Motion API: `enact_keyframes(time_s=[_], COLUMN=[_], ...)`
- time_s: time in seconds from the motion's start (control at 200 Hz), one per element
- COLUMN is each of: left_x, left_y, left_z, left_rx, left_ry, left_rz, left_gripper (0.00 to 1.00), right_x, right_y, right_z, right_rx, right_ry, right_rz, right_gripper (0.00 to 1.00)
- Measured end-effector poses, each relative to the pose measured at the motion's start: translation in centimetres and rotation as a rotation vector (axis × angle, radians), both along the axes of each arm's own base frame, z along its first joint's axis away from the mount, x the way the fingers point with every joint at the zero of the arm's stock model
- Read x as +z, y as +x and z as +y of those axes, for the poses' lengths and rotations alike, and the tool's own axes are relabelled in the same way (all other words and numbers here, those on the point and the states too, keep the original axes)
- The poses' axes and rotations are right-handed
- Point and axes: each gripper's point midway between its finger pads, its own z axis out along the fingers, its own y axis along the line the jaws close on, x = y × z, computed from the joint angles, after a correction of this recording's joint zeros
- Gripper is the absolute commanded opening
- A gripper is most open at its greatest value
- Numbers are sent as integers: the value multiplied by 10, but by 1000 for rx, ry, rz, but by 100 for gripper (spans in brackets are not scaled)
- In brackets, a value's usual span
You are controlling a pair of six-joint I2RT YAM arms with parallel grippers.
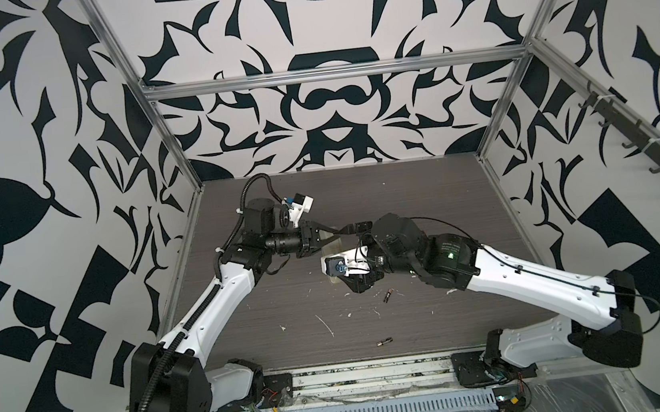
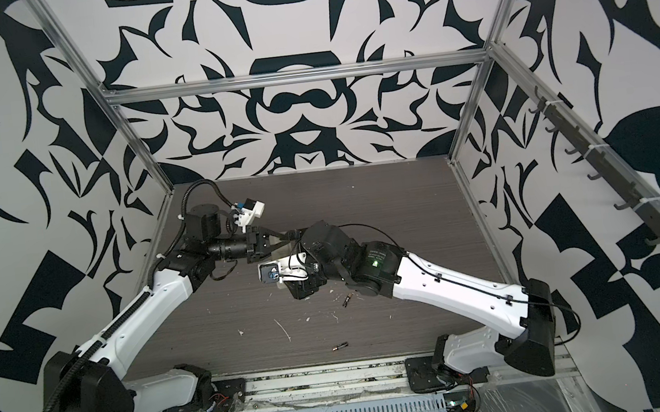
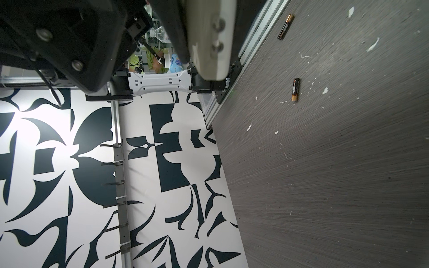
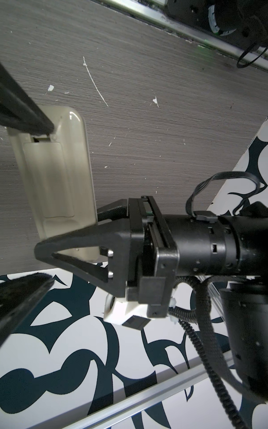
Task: Load the batteries into the remote control
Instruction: 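Hold the remote flat with the right gripper beside the left gripper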
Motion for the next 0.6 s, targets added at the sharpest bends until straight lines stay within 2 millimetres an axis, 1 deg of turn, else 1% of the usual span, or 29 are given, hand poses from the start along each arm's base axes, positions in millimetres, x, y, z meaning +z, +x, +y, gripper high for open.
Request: enact_keyframes(time_s=[0.6], left_x=[-1], left_y=[4], left_z=[1], left_rx=[19], left_ry=[7], left_rz=[-16], left_gripper=[0], right_x=[-1], right_y=[4], right_z=[2], right_rx=[-15], right_ry=[-6], right_rz=[-36], right_gripper=[94])
